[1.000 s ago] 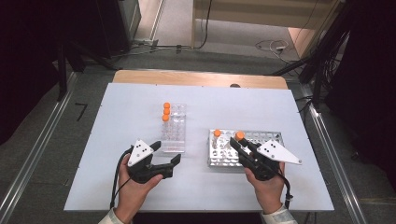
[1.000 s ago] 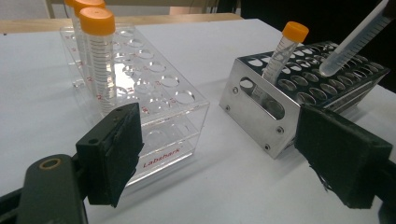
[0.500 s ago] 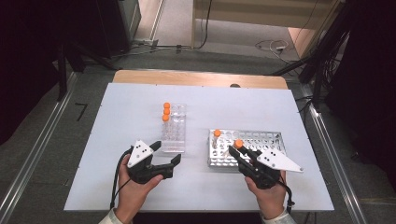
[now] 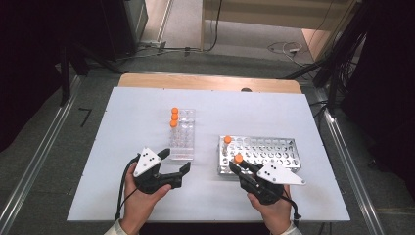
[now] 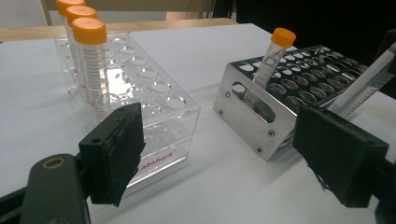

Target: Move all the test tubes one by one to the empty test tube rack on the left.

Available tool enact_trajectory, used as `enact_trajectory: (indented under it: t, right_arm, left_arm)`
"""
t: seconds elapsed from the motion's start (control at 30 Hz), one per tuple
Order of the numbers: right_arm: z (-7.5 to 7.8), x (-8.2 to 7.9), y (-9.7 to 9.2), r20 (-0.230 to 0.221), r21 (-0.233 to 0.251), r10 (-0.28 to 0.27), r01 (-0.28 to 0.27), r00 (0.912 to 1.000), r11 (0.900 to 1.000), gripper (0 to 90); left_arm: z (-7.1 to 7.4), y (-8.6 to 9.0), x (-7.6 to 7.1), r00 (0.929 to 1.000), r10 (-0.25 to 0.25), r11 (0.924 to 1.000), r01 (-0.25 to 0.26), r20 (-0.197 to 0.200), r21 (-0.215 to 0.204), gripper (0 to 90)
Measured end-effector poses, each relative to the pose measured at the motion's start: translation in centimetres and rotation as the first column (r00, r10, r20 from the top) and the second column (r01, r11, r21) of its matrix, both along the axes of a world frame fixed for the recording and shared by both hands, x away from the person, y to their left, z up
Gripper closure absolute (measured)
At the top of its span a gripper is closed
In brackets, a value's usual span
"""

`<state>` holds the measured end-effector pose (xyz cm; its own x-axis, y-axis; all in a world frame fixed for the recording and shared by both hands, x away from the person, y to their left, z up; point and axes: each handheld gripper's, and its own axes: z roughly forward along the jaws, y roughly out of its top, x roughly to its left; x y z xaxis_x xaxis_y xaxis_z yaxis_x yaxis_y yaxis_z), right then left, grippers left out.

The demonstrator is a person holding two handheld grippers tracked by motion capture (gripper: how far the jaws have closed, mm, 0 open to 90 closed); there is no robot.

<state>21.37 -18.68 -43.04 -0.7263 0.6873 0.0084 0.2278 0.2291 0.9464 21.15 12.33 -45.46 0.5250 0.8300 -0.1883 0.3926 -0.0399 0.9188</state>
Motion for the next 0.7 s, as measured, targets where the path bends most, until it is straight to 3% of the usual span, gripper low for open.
enact_trajectory:
  t: [0.7]
  right_arm:
    - [-1.3,-0.2,2.4,-0.037,-0.033,0.065,-0.066,0.9972,0.9973,71.9]
  left_arm:
    - [0.4,-0.7,-0.5,0.9992,-0.037,0.9993,0.037,0.012,-0.01,17.9]
